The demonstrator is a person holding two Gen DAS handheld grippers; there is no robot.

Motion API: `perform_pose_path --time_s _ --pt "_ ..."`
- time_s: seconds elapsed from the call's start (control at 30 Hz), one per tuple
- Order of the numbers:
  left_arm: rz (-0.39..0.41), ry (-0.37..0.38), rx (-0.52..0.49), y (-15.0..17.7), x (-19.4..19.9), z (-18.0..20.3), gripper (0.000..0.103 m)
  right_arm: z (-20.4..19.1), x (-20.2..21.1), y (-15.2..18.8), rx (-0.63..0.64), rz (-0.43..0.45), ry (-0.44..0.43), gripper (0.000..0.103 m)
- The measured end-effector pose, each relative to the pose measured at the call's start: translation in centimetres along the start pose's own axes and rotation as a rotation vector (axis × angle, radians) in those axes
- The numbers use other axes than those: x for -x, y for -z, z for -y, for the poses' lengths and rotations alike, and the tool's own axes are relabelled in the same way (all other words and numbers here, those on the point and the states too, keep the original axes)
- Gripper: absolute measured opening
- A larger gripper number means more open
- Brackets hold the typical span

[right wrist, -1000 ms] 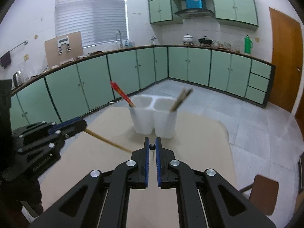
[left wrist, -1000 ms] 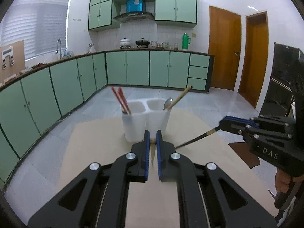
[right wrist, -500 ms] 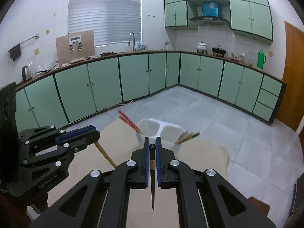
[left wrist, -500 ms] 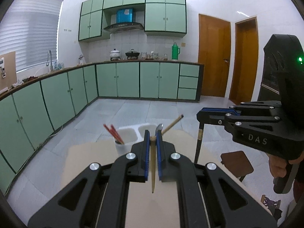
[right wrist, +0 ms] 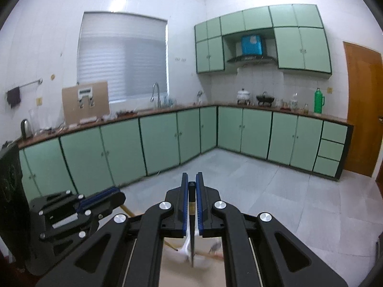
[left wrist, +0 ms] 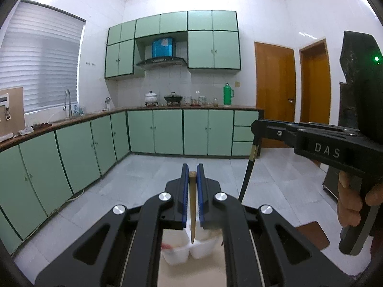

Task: Organize utensils
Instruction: 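Lift both held chopsticks and carry them over the white holder, then lower both chopsticks into the holder and open both tools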

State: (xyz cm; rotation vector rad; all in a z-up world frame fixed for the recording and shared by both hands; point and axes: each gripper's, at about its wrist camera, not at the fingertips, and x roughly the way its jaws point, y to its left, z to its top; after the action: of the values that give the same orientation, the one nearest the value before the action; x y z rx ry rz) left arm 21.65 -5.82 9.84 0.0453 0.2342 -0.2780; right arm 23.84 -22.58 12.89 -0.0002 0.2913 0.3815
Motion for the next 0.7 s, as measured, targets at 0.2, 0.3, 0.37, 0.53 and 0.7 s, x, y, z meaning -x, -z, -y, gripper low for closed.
perform_pose_path --time_s 0.2,0.3,0.37,0.53,0.7 --pt "-0.026 -0.025 -0.006 0.6 -4.3 -0.6 0.006 0.9 -4.0 0.2 -0.016 0.012 0.016 0.006" --pt "-0.060 -0.035 -0.008 1.9 -6.6 -1.1 0.006 1.3 -6.0 1.4 -0.020 -0.007 0.023 0.006" --pt "-0.085 -0.038 -0.002 2.8 -8.0 -1.7 0.006 1.7 -7.6 2.5 -0.031 -0.028 0.022 0.006" --pt "-0.151 -0.040 0.019 5.1 -10.8 -3.3 0.006 2.6 -10.1 4.9 -0.048 -0.078 0.029 0.006" --pt "-0.202 -0.038 0.025 6.7 -12.6 -4.4 0.006 2.8 -11.8 6.9 -0.052 -0.135 0.033 0.006"
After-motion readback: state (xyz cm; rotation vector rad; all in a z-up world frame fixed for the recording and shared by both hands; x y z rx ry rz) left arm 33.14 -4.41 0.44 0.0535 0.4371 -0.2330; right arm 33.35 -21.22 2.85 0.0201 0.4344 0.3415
